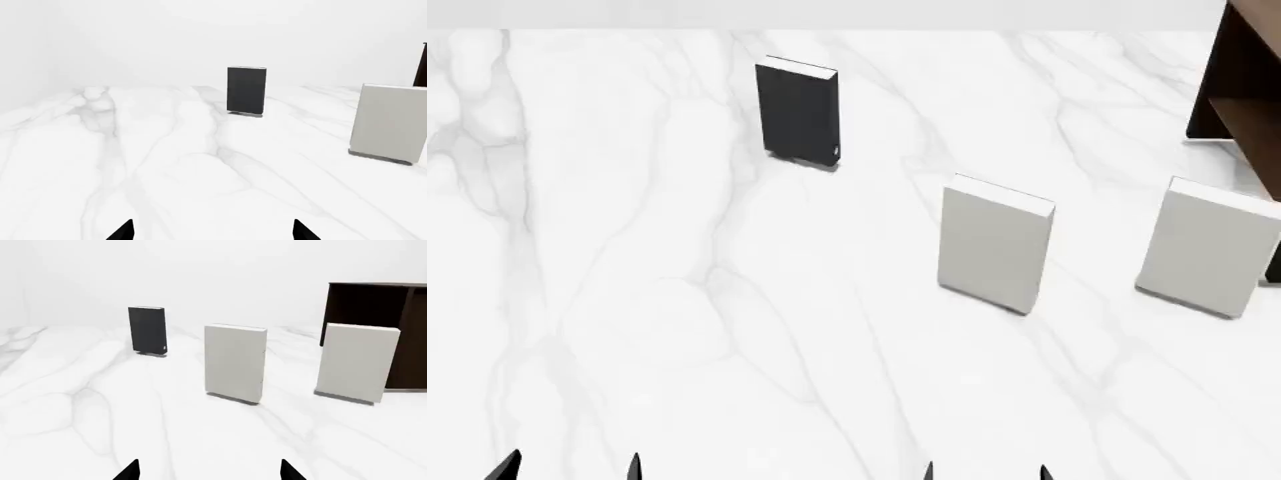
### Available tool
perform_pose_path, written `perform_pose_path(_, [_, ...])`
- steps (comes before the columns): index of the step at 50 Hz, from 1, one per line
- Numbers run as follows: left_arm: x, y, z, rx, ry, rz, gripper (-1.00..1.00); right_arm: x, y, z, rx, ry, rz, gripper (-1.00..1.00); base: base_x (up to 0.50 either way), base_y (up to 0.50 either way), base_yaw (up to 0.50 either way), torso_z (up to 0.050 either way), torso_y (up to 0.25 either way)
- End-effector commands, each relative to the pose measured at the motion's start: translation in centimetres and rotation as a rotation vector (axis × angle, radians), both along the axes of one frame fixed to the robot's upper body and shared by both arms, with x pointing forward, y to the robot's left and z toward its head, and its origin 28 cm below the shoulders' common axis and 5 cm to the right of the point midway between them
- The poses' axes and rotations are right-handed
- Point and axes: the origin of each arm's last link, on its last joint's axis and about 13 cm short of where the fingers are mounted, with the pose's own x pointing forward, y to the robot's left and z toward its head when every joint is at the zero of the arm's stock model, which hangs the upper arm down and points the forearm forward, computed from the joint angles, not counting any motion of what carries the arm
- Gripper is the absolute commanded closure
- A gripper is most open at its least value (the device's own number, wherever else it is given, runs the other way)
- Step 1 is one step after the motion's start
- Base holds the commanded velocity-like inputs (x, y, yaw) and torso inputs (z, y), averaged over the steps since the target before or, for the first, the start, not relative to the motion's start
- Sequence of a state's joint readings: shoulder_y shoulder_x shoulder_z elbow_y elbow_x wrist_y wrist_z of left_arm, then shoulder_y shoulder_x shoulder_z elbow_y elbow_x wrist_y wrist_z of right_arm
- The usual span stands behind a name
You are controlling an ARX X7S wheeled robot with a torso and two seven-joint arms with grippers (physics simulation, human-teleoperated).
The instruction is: Pick up the book on the left and place it on top of the shelf.
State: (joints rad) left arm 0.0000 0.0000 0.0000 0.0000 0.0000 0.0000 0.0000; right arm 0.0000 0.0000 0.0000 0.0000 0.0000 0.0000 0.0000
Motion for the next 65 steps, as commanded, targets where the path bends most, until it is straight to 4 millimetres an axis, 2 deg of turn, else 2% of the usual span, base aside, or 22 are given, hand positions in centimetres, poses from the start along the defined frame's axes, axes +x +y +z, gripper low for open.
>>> perform_pose_path(1, [0.1,0.0,-0.1,0.006,0.010,0.012,-1.00,0.0,0.0,0.1,-0.010,-0.011,-0.011,-1.00,0.00,0.00,0.00,0.000,0.000])
perform_pose_path(3, [0.1,0.0,-0.1,0.005,0.014,0.019,-1.00,-0.1,0.0,0.1,-0.050,-0.053,-0.028,-1.00,0.00,0.00,0.00,0.000,0.000])
perform_pose_path(19, [0.0,0.0,0.2,0.018,-0.008,0.013,-1.00,0.1,-0.1,0.2,0.012,0.004,0.003,-1.00,0.00,0.00,0.00,0.000,0.000])
perform_pose_path(25, [0.0,0.0,0.2,0.013,-0.009,0.014,-1.00,0.2,-0.1,0.1,0.005,0.004,-0.007,-1.00,0.00,-0.49,0.00,0.000,0.000])
perform_pose_path(32, [-0.1,0.0,0.1,0.017,-0.009,0.021,-1.00,0.2,-0.1,0.1,-0.009,-0.002,-0.022,-1.00,0.00,0.00,0.00,0.000,0.000])
perform_pose_path(38, [0.3,0.2,0.6,0.027,-0.005,0.032,-1.00,0.6,-0.1,1.0,-0.034,-0.023,-0.045,-1.00,0.00,0.00,0.00,0.000,0.000])
perform_pose_path(40, [0.6,0.2,1.3,0.017,-0.003,0.027,-1.00,1.0,0.0,1.8,-0.037,-0.031,-0.047,-1.00,0.00,0.00,0.00,0.000,0.000])
perform_pose_path(41, [1.2,0.4,2.3,0.026,0.001,0.027,-1.00,1.7,-0.1,3.1,-0.043,-0.024,-0.055,-1.00,0.00,0.00,0.00,0.000,0.000])
perform_pose_path(44, [2.2,0.9,4.7,0.007,0.010,0.037,-1.00,2.6,-0.1,5.1,-0.074,-0.049,-0.061,-1.00,0.00,0.00,0.00,0.000,0.000])
perform_pose_path(45, [2.8,1.1,5.9,0.001,0.016,0.042,-1.00,3.6,-0.1,7.1,-0.065,-0.038,-0.041,-1.00,0.00,0.00,0.00,0.000,0.000])
perform_pose_path(47, [4.0,1.6,9.2,0.013,-0.002,0.036,-1.00,4.7,-0.2,9.4,-0.053,-0.033,-0.030,-1.00,0.00,0.00,0.00,0.000,0.000])
perform_pose_path(49, [4.8,1.8,11.3,0.027,-0.027,0.026,-1.00,5.5,-0.1,11.6,-0.052,-0.040,-0.015,-1.00,0.00,0.00,0.00,0.000,0.000])
perform_pose_path(50, [5.6,2.1,13.8,0.045,-0.048,0.022,-1.00,6.6,-0.1,14.4,-0.045,-0.064,-0.015,-1.00,0.00,0.00,0.00,0.000,0.000])
perform_pose_path(52, [6.5,2.4,17.0,0.071,-0.096,0.015,-1.00,7.8,-0.1,17.9,-0.044,-0.075,-0.005,-1.00,0.00,0.00,0.00,0.000,0.000])
perform_pose_path(55, [7.7,2.7,20.0,0.059,-0.095,-0.002,-1.00,9.0,-0.1,21.3,-0.058,-0.082,0.015,-1.00,0.00,0.00,0.00,0.000,0.000])
perform_pose_path(59, [8.5,3.2,22.5,0.055,-0.116,-0.011,-1.00,9.8,-0.2,24.1,-0.036,-0.093,0.061,-1.00,0.00,0.00,0.00,0.000,0.000])
perform_pose_path(65, [8.9,3.5,23.8,0.078,-0.129,-0.024,-1.00,10.6,-0.6,25.4,-0.032,-0.116,0.033,-1.00,0.00,0.00,0.00,0.000,0.000])
